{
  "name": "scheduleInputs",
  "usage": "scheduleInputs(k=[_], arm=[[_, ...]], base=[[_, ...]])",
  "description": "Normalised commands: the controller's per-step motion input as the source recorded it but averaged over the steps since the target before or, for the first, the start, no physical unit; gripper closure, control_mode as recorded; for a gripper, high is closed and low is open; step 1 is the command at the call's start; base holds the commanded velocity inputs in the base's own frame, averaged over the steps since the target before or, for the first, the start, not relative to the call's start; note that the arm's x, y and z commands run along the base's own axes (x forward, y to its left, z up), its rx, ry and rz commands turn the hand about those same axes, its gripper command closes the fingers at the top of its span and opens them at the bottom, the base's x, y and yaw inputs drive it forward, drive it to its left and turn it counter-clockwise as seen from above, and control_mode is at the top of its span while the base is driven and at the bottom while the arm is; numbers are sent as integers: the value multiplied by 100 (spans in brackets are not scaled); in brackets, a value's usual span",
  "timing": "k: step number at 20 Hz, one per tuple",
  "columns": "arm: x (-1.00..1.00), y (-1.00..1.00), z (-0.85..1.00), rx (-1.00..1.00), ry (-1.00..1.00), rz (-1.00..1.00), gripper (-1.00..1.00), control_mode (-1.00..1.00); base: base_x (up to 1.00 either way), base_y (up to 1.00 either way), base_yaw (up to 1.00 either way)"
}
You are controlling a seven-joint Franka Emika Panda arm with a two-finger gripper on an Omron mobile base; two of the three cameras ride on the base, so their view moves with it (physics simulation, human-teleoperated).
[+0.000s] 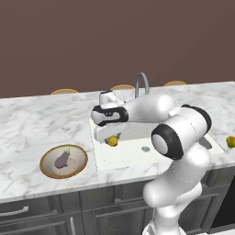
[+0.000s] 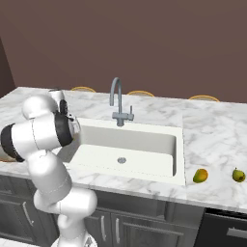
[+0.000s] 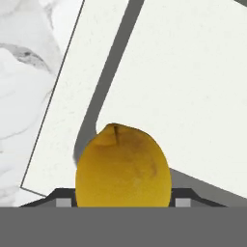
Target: There is a mixed pile of frozen fruits and vegetables on the counter. Locate all the frozen vegetables and place the items in a bowl on the counter. Take all the frozen fruits and defrost them in a running sink.
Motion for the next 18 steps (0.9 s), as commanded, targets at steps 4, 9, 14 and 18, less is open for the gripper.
scheduleInputs(k=[4, 9, 14, 18], arm=[[22, 88, 10, 4, 0, 9, 100, -100], [-2, 81, -2, 5, 0, 12, 100, -100], [-2, 76, -8, 2, 0, 11, 100, -100], [-37, 37, 0, 2, -1, 6, 100, -100]], base=[[0, 0, 0], [0, 0, 0], [0, 0, 0], [0, 0, 0]])
